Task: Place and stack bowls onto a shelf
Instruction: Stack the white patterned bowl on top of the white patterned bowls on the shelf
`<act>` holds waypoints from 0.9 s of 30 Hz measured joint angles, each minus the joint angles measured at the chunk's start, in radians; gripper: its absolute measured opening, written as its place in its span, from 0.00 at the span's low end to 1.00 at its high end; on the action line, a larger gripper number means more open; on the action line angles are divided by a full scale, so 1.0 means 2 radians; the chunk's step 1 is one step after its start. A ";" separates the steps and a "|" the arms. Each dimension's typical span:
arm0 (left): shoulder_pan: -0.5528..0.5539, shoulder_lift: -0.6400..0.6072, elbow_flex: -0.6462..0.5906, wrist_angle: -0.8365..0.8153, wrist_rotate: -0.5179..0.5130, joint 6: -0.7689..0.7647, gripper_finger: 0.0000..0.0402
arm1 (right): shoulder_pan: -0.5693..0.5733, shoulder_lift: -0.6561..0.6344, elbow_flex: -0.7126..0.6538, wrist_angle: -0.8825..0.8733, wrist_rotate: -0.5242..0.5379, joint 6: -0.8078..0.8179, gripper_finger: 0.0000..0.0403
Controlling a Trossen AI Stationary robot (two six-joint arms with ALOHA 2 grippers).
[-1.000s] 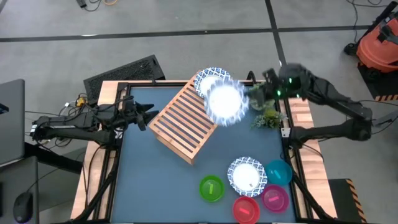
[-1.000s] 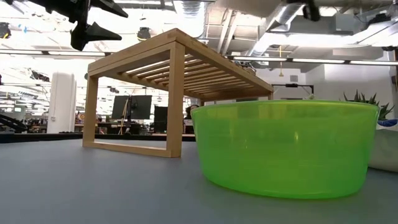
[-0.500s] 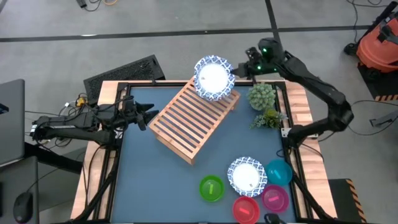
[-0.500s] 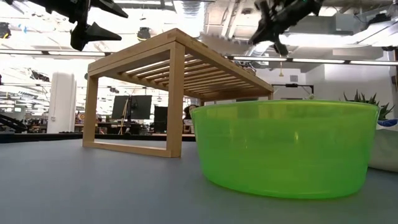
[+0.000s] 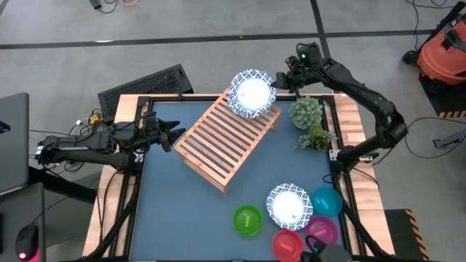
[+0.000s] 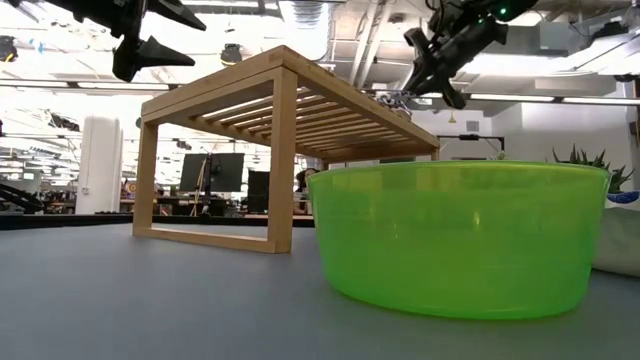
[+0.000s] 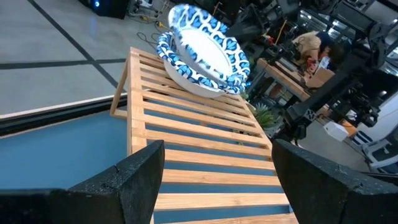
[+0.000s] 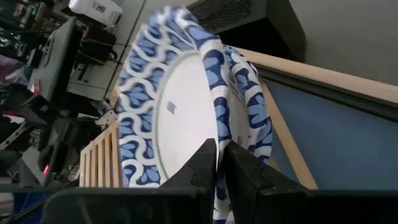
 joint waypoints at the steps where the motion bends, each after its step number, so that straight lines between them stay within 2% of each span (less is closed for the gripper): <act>1: 0.000 0.000 0.000 0.000 0.000 0.000 0.70 | 0.001 0.003 0.000 0.000 -0.002 0.000 0.15; 9: 0.000 0.000 0.000 0.000 0.000 0.000 0.70 | 0.001 0.025 0.000 0.020 -0.039 -0.009 0.19; 21: 0.000 0.000 0.000 0.000 -0.001 -0.001 0.70 | -0.006 0.025 0.000 0.028 -0.039 -0.022 0.54; 27: 0.000 0.000 0.000 0.001 -0.001 -0.001 0.70 | -0.019 0.015 0.000 0.022 -0.035 -0.013 0.56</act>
